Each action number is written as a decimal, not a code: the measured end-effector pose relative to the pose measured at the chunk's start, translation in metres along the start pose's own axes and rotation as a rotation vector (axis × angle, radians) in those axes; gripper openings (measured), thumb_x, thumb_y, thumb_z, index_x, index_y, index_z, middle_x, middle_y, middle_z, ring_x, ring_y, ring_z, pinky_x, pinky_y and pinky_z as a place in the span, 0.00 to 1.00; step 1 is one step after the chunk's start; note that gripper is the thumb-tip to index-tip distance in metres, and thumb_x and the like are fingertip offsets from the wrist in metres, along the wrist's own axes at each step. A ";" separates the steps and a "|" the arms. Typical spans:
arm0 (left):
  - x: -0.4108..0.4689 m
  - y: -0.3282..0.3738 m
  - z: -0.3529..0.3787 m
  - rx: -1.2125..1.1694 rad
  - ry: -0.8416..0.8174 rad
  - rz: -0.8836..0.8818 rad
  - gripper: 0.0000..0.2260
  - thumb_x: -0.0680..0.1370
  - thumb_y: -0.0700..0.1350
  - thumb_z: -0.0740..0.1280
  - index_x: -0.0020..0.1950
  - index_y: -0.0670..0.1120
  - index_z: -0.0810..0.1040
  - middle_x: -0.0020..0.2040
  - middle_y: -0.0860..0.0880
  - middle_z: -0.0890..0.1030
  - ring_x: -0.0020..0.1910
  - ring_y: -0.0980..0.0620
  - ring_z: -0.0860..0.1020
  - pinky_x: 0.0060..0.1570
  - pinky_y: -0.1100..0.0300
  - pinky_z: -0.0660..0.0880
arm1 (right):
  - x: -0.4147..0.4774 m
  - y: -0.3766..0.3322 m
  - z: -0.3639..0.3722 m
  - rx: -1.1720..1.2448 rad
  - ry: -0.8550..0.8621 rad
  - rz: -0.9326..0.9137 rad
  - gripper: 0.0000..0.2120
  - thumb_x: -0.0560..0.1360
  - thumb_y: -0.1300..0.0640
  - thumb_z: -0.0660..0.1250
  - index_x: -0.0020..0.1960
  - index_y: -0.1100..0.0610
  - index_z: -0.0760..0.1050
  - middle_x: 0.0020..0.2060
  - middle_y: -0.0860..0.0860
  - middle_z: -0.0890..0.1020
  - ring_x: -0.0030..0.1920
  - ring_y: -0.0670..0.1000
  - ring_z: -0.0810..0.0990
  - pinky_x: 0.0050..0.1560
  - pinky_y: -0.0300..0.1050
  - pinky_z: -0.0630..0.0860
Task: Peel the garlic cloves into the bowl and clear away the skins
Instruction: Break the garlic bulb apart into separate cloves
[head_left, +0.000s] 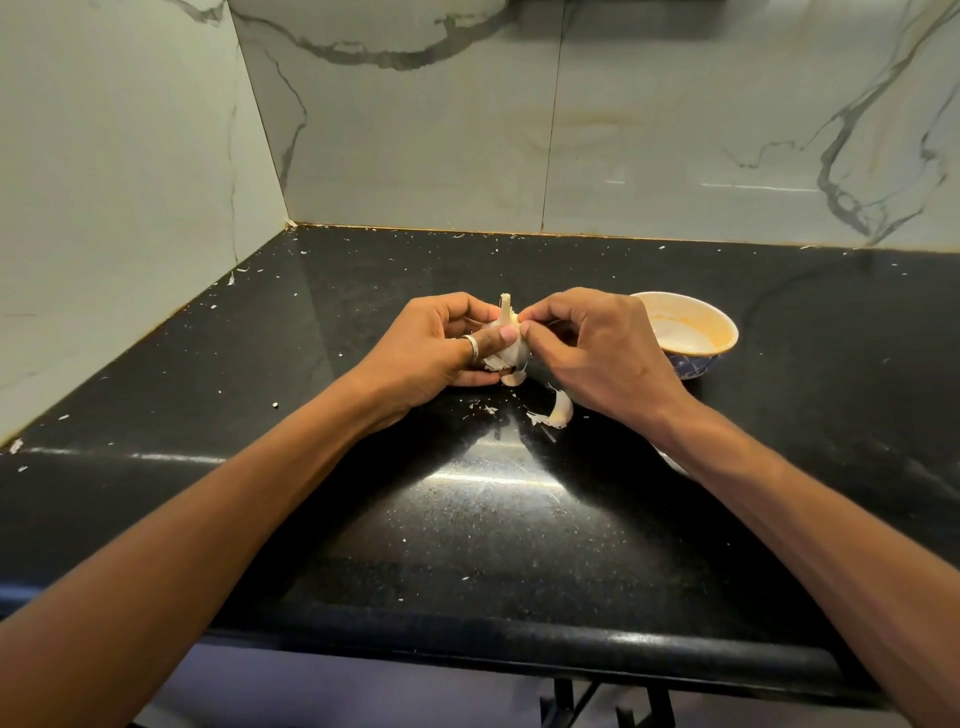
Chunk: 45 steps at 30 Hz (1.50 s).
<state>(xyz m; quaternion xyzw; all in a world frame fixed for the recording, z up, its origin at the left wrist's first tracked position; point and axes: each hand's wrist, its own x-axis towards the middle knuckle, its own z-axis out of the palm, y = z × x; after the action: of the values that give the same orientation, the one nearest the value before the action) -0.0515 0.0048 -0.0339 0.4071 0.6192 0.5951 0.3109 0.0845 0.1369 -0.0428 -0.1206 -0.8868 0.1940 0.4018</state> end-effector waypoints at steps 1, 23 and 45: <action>0.000 0.000 0.000 -0.011 0.008 -0.003 0.08 0.78 0.41 0.72 0.55 0.40 0.81 0.50 0.39 0.85 0.48 0.47 0.86 0.45 0.57 0.83 | 0.000 -0.001 0.000 0.003 -0.002 -0.011 0.06 0.76 0.58 0.72 0.50 0.56 0.87 0.42 0.48 0.87 0.40 0.45 0.83 0.45 0.40 0.79; -0.001 0.003 0.005 -0.068 0.144 -0.041 0.12 0.78 0.43 0.72 0.55 0.36 0.76 0.45 0.40 0.86 0.40 0.47 0.86 0.39 0.58 0.83 | -0.005 -0.002 0.008 0.041 -0.097 0.013 0.15 0.79 0.58 0.68 0.65 0.55 0.82 0.52 0.52 0.88 0.42 0.44 0.86 0.49 0.44 0.83; 0.000 -0.001 0.005 -0.132 0.048 0.025 0.09 0.80 0.38 0.68 0.60 0.39 0.83 0.57 0.44 0.85 0.54 0.47 0.85 0.50 0.56 0.83 | -0.007 -0.013 0.020 -0.087 -0.029 0.006 0.12 0.80 0.54 0.64 0.40 0.57 0.76 0.26 0.47 0.71 0.28 0.48 0.68 0.31 0.43 0.67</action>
<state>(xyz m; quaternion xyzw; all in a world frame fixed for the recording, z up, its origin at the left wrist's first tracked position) -0.0471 0.0075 -0.0351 0.3791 0.5808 0.6479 0.3149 0.0729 0.1180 -0.0539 -0.1380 -0.8997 0.1581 0.3827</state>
